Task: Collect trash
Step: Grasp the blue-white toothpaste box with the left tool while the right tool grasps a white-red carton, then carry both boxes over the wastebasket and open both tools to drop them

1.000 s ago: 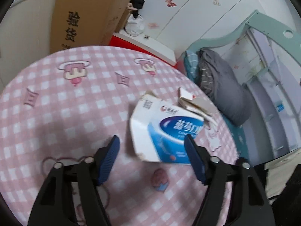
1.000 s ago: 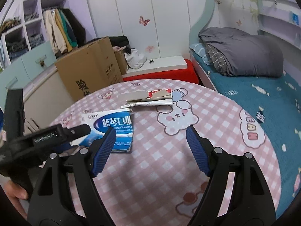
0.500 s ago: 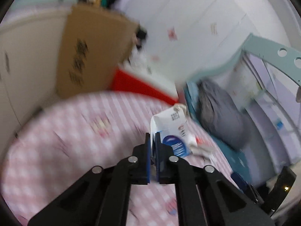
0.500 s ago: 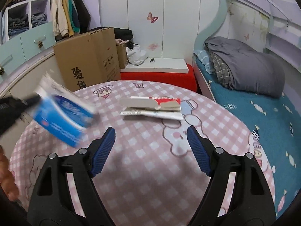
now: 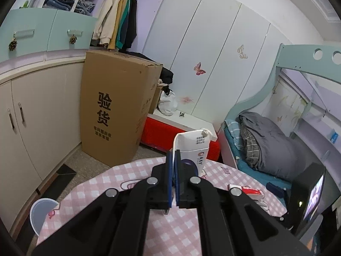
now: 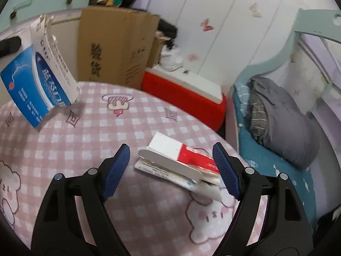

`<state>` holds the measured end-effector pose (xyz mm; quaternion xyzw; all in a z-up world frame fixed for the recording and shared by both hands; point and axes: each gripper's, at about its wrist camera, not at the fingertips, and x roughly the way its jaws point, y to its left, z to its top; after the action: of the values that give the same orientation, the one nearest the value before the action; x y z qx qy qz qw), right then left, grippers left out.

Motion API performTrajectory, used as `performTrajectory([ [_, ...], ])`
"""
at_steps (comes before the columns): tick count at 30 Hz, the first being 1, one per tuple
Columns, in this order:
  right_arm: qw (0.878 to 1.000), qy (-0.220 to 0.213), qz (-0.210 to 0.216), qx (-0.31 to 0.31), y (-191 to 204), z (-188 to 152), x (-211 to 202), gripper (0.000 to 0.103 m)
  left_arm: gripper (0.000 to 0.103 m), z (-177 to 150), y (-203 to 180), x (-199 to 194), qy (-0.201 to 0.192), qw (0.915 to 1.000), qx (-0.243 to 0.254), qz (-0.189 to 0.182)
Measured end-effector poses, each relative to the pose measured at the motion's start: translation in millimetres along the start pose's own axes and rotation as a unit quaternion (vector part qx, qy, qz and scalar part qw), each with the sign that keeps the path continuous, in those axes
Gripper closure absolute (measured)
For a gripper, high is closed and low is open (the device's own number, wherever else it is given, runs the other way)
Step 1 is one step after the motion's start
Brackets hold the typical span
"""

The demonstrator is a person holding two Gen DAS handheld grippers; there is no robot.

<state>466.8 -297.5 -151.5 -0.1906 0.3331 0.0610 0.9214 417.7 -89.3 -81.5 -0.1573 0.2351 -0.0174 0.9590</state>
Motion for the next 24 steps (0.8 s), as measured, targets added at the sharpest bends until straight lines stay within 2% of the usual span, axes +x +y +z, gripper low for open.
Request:
performTrajectory([
  [2, 1.000, 0.014, 0.008, -0.007, 1, -1, 8, 0.025, 0.101, -1, 1, 1, 0.001, 1.0000, 0.004, 0.004],
  [5, 0.999, 0.031, 0.026, 0.005, -6, -5, 15, 0.043, 0.101, -2, 0, 3, 0.005, 0.9999, 0.012, 0.006],
  [11, 0.999, 0.041, 0.026, 0.013, -9, -12, 12, 0.046, 0.101, -5, -3, 1, 0.009, 0.9997, 0.022, 0.006],
  [13, 0.999, 0.040, 0.024, 0.019, -7, -15, 7, 0.050, 0.101, -6, -3, -2, 0.011, 0.9997, 0.024, 0.004],
  [14, 0.999, 0.039, 0.024, 0.022, -5, -17, 4, 0.055, 0.101, -6, -3, -3, 0.012, 0.9996, 0.024, 0.002],
  [16, 0.999, 0.038, 0.023, 0.028, -2, -19, -2, 0.056, 0.101, -7, -3, -8, 0.012, 0.9996, 0.024, -0.001],
  [24, 0.996, 0.015, 0.063, 0.064, 23, -20, -45, 0.057, 0.101, -7, 10, -39, 0.006, 0.9996, 0.026, -0.004],
])
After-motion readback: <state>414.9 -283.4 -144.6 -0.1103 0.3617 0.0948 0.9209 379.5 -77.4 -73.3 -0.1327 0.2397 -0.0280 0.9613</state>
